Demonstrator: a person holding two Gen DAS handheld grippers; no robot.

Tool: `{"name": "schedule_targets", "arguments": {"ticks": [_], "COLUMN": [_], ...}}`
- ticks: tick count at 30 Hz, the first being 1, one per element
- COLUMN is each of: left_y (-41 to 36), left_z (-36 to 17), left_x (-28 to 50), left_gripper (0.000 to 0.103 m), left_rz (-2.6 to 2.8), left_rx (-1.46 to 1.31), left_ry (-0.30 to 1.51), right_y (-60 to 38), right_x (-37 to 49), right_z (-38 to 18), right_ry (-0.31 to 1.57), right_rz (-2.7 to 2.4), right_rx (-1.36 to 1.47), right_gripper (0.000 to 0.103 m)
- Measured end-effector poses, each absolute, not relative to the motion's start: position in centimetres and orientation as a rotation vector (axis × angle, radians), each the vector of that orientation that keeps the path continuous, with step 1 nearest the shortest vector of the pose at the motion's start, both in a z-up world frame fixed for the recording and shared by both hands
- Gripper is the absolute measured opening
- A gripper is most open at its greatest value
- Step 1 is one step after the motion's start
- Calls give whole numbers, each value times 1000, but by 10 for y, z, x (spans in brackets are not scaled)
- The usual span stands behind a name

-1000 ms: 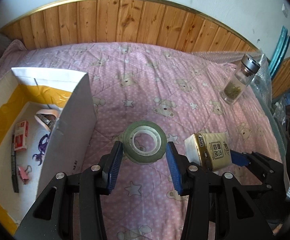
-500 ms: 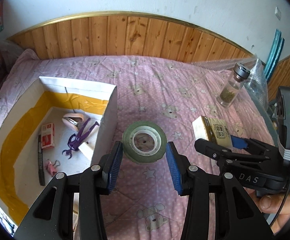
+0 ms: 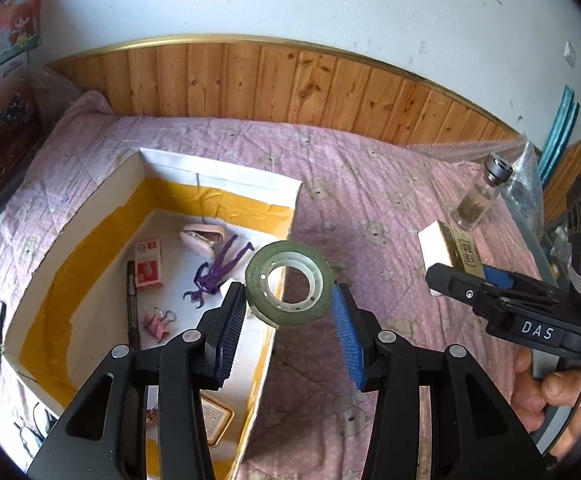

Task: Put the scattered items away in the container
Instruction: 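Lift the tape roll and tissue pack and carry both over the cardboard box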

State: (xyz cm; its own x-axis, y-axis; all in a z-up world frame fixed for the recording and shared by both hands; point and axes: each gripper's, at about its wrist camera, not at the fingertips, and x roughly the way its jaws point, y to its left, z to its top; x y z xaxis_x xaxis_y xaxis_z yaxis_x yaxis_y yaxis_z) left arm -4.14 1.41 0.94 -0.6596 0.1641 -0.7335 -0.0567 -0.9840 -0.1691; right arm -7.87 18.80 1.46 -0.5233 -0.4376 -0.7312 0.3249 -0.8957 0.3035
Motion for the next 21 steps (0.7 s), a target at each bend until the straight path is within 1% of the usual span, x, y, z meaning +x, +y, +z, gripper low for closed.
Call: {"name": "schedule_targets", "arguments": {"ticks": [10,14,21], "left_y": [-37,-52,-69], "left_z": [9,14,23], "left_x": [-34,-29,-23], "left_gripper": [46,46,46], "left_rz": [2775,2786,2804], "left_rx": [-1217,-1189,-1154], "left_ry": [-422,-471,-497], "right_y": [159,158,152], "right_x": [-58,-51,-44], "right_z": [39,43,58], "right_ry": [-109,-66,-87], "right_rz": [-2409,-2431,-2431], "right_rx": [1066,1023,977], "right_gripper": [77,77,77]}}
